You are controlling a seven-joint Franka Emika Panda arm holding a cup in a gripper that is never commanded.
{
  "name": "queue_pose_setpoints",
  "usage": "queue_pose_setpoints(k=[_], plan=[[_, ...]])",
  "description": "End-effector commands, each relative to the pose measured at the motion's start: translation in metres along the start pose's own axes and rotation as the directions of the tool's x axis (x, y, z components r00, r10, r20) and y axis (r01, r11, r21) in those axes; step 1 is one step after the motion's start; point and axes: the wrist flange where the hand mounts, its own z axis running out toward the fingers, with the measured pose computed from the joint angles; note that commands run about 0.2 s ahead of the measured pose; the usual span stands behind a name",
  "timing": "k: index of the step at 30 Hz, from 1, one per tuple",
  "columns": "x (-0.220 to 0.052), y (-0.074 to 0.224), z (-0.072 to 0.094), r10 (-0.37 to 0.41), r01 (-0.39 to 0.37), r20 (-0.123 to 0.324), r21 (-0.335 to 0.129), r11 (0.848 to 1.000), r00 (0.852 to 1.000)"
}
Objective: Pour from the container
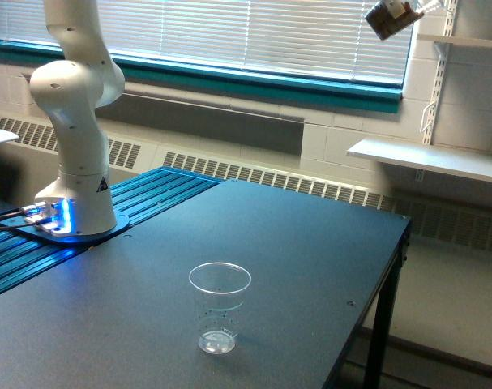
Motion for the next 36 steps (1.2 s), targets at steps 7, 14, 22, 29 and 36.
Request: queue_pose_setpoints(k=[7,14,22,29,36], plan=[[0.002,0.002,-0.001,-0.001,0.001,-0.011,0.004,1.0,1.0],[0.005,0.014,0.001,0.002,-0.002,-0.017,0.004,1.0,1.0],[0.014,0.042,0.005,0.012,-0.013,-0.049,-0.024,1.0,0.999],[0.024,0.075,0.012,0.023,-0.031,-0.093,-0.086,0.996,0.995],[0.034,0.11,0.016,0.042,-0.058,-0.119,-0.135,0.989,0.992]])
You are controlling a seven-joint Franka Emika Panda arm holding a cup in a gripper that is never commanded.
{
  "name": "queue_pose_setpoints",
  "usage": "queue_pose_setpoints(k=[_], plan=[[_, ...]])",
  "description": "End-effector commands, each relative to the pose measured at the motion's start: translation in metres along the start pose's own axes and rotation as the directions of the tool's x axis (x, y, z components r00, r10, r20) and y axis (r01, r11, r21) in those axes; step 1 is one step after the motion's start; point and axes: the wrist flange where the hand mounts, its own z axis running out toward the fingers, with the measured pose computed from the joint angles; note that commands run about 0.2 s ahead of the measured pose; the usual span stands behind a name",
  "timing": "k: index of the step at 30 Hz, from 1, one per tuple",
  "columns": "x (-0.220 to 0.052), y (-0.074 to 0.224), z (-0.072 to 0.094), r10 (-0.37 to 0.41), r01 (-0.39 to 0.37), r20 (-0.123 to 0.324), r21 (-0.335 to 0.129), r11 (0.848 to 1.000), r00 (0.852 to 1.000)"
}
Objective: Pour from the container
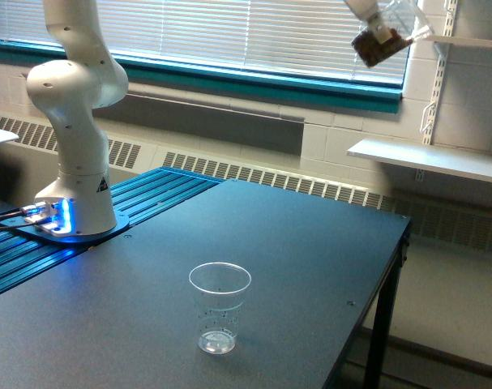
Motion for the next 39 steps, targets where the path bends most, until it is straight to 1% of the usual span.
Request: queue_pose_setpoints(k=[1,8,10,12,14,17,19,22,27,32,39], plan=[[0.017,0.035,0.0,0.04,-0.042,-0.044,-0.036,0.998,0.998],[0.02,0.072,0.007,0.067,-0.071,-0.056,-0.071,0.995,0.996],[0.02,0.083,0.008,0.074,-0.078,-0.048,-0.078,0.994,0.996],[0.019,0.095,0.01,0.082,-0.086,-0.049,-0.09,0.992,0.995],[0.018,0.106,0.01,0.088,-0.093,-0.048,-0.1,0.991,0.995],[0.017,0.123,0.011,0.095,-0.101,-0.06,-0.121,0.987,0.994],[0.017,0.134,0.01,0.104,-0.111,-0.057,-0.129,0.985,0.993],[0.015,0.151,0.011,0.114,-0.124,-0.07,-0.15,0.981,0.991],[0.011,0.183,0.011,0.136,-0.146,-0.069,-0.176,0.974,0.988],[0.008,0.212,0.012,0.157,-0.17,-0.076,-0.213,0.962,0.985],[0.002,0.249,0.014,0.187,-0.199,-0.071,-0.253,0.947,0.98]])
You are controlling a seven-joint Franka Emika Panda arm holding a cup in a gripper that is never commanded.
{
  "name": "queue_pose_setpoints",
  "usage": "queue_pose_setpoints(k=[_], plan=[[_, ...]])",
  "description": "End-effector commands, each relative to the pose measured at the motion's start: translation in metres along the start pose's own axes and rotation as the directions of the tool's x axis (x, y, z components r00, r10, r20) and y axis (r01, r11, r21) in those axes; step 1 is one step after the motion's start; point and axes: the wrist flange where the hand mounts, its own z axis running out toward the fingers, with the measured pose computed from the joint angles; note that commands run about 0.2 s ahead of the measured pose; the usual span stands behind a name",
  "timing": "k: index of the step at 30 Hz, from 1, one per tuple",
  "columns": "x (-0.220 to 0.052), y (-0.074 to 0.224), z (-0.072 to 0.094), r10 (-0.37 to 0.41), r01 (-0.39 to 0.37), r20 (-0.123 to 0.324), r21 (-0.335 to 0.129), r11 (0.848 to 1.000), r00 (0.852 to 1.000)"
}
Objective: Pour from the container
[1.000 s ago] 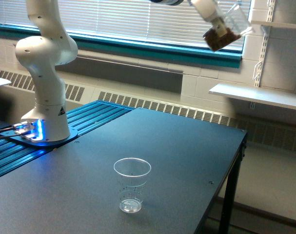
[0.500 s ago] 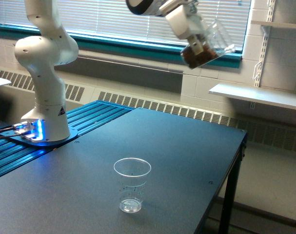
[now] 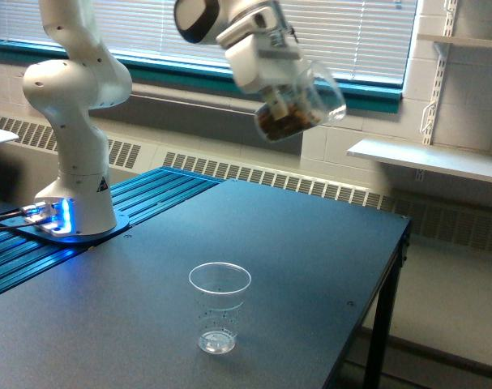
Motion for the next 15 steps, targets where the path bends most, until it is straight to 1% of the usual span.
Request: queue_pose_setpoints(k=[1,4,8,11,15], plan=[[0.005,0.031,0.004,0.005,-0.005,-0.012,-0.03,1.0,1.0],[0.004,0.043,0.008,0.014,-0.015,-0.009,-0.05,0.999,1.0],[0.003,0.059,0.013,0.027,-0.026,0.004,-0.063,0.998,1.0],[0.001,0.071,0.017,0.029,-0.028,0.002,-0.083,0.996,1.0],[-0.003,0.087,0.022,0.031,-0.029,0.013,-0.112,0.993,0.999]])
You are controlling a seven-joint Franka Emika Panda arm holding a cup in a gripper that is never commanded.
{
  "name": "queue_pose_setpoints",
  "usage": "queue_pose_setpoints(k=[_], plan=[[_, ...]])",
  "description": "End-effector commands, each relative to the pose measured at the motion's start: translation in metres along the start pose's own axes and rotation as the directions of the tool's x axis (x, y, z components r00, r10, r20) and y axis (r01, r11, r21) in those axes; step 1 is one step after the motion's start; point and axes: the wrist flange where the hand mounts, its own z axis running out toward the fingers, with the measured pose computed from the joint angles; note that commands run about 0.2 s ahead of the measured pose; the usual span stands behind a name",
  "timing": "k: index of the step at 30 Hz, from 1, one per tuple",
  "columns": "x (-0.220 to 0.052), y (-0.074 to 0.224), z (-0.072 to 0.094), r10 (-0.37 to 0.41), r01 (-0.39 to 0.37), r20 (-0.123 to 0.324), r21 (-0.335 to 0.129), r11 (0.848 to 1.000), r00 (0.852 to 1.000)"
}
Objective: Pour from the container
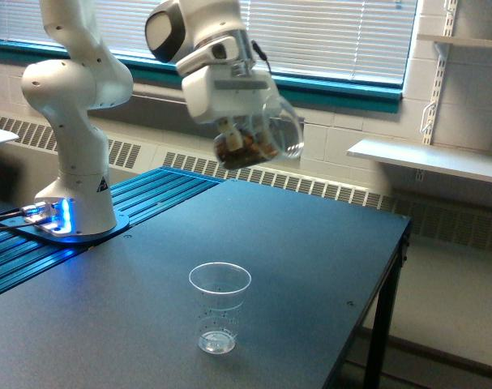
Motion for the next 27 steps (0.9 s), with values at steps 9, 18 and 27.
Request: queue_pose_setpoints(k=[9,18,27], plan=[[-0.001,0.05,0.014,0.04,-0.039,0.01,-0.058,0.998,0.999],[-0.002,0.071,0.028,0.079,-0.075,0.031,-0.111,0.991,0.996],[-0.008,0.083,0.048,0.088,-0.077,0.053,-0.182,0.98,0.995]])
